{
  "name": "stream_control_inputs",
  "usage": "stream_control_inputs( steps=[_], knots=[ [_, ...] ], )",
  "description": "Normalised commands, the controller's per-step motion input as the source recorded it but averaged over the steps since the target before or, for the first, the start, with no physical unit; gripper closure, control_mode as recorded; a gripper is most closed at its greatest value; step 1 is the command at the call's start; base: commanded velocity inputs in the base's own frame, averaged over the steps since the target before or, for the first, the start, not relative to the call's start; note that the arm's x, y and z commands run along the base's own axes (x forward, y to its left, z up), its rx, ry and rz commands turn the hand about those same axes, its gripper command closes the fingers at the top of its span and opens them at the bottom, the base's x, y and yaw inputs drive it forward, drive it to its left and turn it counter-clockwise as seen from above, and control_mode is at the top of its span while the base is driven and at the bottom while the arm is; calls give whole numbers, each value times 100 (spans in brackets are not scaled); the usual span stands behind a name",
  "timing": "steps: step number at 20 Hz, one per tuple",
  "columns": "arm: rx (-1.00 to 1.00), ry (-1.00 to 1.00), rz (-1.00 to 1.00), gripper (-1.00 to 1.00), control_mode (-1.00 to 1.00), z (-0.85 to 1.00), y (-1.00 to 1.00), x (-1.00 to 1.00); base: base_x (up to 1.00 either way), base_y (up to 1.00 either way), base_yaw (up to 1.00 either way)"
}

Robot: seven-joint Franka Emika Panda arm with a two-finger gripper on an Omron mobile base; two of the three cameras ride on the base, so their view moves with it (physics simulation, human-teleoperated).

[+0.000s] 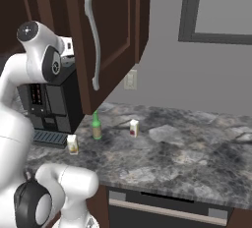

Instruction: Sort all alcoholic drinks to one cabinet, and non-alcoholic drinks to the other.

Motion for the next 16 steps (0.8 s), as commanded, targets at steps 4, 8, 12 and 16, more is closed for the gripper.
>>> stream_control_inputs(
  steps=[4,8,12,16],
  knots=[
    [1,0,0,-100,-100,-34,-12,-9,0,0,0],
    [0,0,0,-100,-100,-38,-9,-11,0,0,0],
    [0,0,0,-100,-100,-34,-5,-1,0,0,0],
    [0,0,0,-100,-100,-27,-1,0,0,0,0]
  ],
)
